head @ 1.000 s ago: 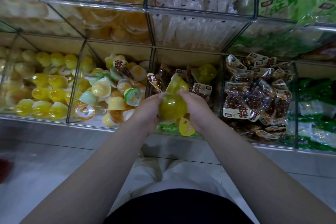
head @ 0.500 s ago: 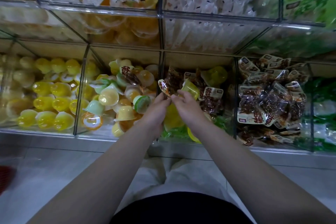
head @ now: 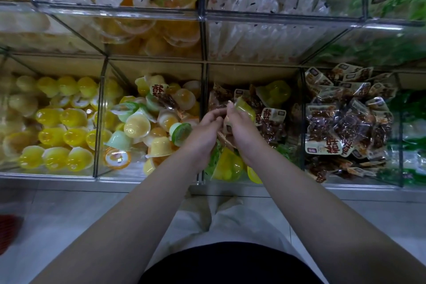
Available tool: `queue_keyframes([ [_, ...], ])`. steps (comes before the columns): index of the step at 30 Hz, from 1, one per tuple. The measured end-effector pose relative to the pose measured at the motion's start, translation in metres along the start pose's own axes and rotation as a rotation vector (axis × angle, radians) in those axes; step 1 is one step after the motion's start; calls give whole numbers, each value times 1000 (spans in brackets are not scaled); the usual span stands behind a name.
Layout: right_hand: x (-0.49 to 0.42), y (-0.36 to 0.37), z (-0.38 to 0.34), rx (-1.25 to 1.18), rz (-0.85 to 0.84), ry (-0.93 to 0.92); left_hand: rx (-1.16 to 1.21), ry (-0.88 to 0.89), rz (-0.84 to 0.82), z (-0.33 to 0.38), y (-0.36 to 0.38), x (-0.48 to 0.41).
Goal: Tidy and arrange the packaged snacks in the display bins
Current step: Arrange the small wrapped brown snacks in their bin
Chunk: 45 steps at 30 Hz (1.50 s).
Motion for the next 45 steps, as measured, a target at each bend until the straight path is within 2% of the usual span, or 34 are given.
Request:
queue_keyframes([
  [7, 6, -33, 3, -177, 87, 36, -165, 153, 7, 19, 23, 4],
  [15, 21, -88, -3, -196, 157, 3, -33, 217, -15, 20, 58, 10],
  [18, 24, -112, 2, -247, 187, -14, 11, 202, 11, 18, 70, 8],
  [22, 27, -141, 10, -197, 226, -51, 51, 204, 20, 20, 93, 5],
  [27, 34, -181, 9, -221, 323, -80, 60, 174, -48, 18, 129, 6],
  [32, 40, -221, 1, -139, 412, -170, 32, 153, -111, 16, 168, 8],
  [39, 47, -262, -9, -15, 524, -250, -113, 129, -270, 12, 212, 11],
  [45, 50, -268, -18, -88, 578, -291, -101, 109, -260, 11, 211, 13],
])
Point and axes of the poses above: each hand's wrist, its own x-axis away from the middle knuckle, its own y-axis out of the palm, z = x × y, the point moved 10 cm from there along -x, towards the middle knuckle, and after that the axes turned 4 degrees about -x, right-handed, at the moved point
